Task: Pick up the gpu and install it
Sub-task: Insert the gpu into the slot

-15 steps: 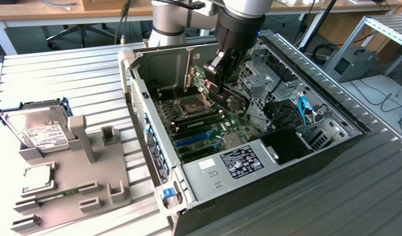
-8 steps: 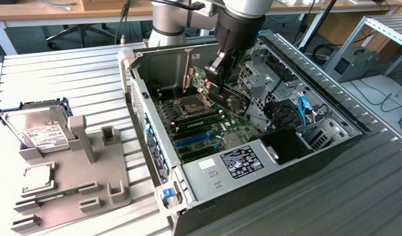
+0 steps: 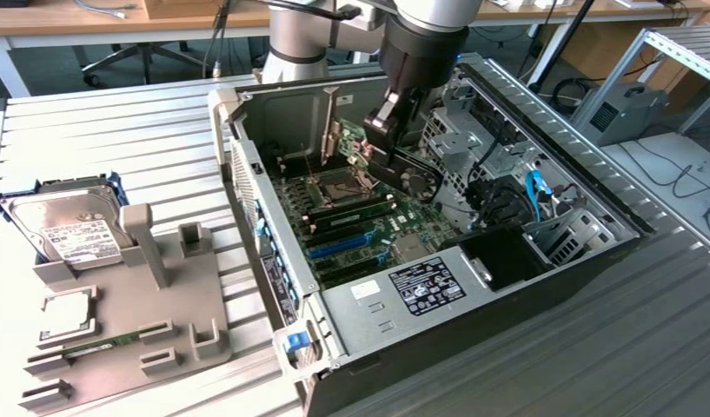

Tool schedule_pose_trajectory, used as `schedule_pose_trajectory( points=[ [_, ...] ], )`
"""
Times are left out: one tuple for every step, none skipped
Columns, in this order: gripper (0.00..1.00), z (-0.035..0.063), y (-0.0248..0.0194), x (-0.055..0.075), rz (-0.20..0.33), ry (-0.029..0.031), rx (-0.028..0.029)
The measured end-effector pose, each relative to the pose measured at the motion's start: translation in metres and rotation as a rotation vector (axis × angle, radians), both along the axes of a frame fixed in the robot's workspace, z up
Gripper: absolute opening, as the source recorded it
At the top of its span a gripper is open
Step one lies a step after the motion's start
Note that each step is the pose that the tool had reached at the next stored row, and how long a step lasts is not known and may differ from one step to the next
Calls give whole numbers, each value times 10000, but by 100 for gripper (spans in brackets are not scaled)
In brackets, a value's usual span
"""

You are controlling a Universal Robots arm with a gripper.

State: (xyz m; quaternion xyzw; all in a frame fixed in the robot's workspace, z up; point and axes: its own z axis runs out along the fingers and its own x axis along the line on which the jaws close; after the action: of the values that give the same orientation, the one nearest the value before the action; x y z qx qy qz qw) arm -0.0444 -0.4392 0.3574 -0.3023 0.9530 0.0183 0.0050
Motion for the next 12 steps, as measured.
schedule_pose_trajectory(
  points=[
    [26,0,0,0,100,0,0],
    [26,0,0,0,154,0,0],
    [26,0,0,0,211,0,0],
    [26,0,0,0,271,0,0],
    [26,0,0,0,332,0,0],
    [26,0,0,0,390,0,0],
    [26,0,0,0,449,0,0],
    [26,0,0,0,501,0,0],
    [26,0,0,0,563,0,0],
    [26,0,0,0,656,0,0],
    [26,0,0,0,749,0,0],
    [26,0,0,0,803,0,-1]
  ],
)
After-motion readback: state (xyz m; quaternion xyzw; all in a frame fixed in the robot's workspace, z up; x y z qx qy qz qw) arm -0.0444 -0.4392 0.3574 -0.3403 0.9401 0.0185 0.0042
